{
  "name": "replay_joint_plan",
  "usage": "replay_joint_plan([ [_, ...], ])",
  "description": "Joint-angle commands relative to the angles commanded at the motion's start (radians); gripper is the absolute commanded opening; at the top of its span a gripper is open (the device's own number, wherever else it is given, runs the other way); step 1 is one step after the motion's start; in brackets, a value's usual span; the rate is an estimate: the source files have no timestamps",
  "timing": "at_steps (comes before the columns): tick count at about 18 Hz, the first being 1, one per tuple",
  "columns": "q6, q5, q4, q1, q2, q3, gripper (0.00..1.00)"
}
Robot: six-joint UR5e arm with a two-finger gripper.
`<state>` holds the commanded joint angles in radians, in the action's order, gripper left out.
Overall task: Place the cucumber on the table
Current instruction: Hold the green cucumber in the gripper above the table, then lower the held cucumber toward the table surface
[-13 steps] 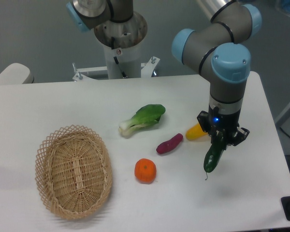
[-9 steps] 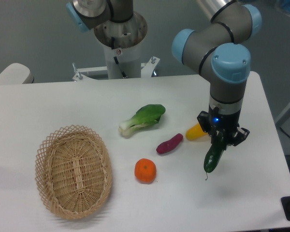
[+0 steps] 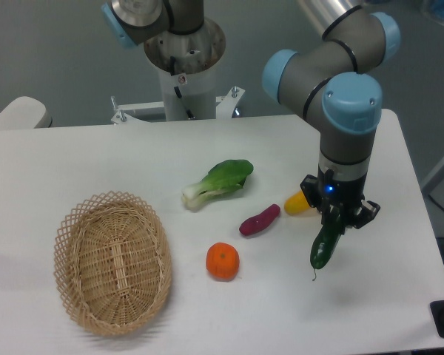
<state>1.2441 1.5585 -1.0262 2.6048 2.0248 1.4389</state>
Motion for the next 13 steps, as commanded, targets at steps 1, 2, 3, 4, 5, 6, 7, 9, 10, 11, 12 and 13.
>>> replay_joint_plan([
  [1, -0.011, 0.003, 0.014, -0.009, 0.011, 0.002, 0.20],
  [2, -0.029, 0.005, 0.037, -0.017, 0.021, 0.002, 0.20],
  [3, -0.057, 0.006, 0.061, -0.026, 0.032, 0.005, 0.20],
  [4, -0.090, 0.006, 0.078, -0.035, 0.044, 0.006, 0.21],
  [5, -0.122, 0.006, 0.095, -0.040, 0.058, 0.006, 0.20],
  [6, -0.152, 0.006, 0.113, -0.046, 0.072, 0.009, 0.20],
  [7, -0.178, 0.006, 0.136, -0.051, 0.087, 0.014, 0.20],
  [9, -0.219, 0.006, 0.173, -0.054, 0.115, 0.021, 0.21],
  [10, -0.224, 0.006, 0.184, -0.058, 0.127, 0.021, 0.21],
  [11, -0.224, 0.006, 0.189, -0.072, 0.140, 0.021, 0.21],
  [12, -0.221, 0.008, 0.196, -0.081, 0.153, 0.023, 0.21],
  [13, -0.218, 0.008, 0.199, -0.087, 0.167, 0.023, 0.21],
])
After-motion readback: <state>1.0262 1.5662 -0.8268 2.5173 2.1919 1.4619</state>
